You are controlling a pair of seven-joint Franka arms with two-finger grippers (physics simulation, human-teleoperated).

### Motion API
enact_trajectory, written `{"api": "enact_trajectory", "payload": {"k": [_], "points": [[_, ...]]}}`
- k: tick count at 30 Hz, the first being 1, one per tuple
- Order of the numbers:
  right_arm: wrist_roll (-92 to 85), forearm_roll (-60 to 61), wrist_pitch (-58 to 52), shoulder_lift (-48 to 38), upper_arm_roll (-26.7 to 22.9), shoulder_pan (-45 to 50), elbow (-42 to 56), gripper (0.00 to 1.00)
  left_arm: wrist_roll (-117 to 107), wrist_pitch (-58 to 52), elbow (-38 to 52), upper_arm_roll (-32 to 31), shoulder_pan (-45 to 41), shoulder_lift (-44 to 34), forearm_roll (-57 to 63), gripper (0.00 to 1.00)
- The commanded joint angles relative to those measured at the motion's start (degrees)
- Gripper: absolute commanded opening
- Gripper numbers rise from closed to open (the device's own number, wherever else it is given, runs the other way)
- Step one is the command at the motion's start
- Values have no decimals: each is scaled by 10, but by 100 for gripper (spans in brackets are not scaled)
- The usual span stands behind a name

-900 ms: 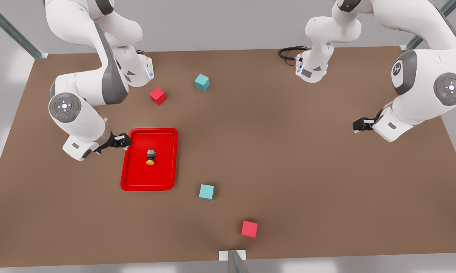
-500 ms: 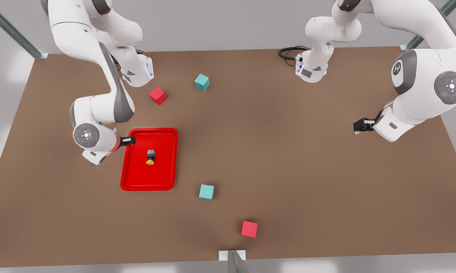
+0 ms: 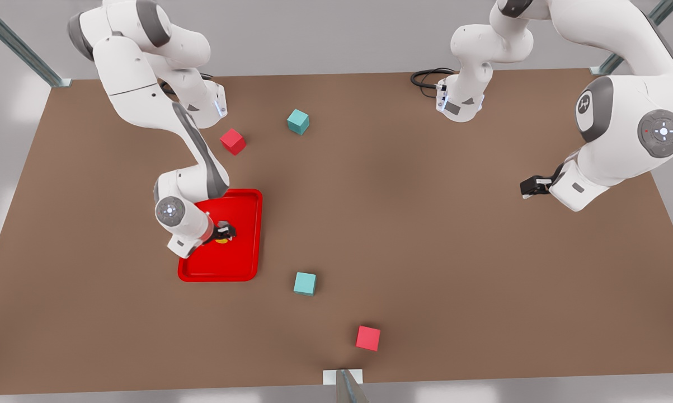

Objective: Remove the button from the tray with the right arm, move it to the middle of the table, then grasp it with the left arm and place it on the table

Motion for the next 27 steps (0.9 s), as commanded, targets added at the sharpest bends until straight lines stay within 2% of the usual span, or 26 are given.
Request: {"api": "enact_trajectory", "payload": {"k": [1, 4, 17, 25, 26, 27], "points": [[35, 6, 53, 12, 0, 2, 6, 100, -5, 0, -1, 0, 0, -1, 0, 100], [45, -4, 67, 37, -5, 0, 7, 100, -5, 4, -5, 0, 0, -1, 1, 100], [73, -5, 60, 28, -5, -5, -60, 100, -6, 3, -17, 0, 0, -1, 0, 100], [81, -5, 52, 28, -5, -4, -64, 100, -6, 4, -17, 0, 0, -1, 0, 100], [81, -5, 51, 28, -5, -5, -64, 84, -6, 4, -18, 0, 0, -1, 0, 100], [81, -5, 38, 28, -4, -4, -62, 50, -6, 4, -21, 0, 0, -1, 0, 100]]}}
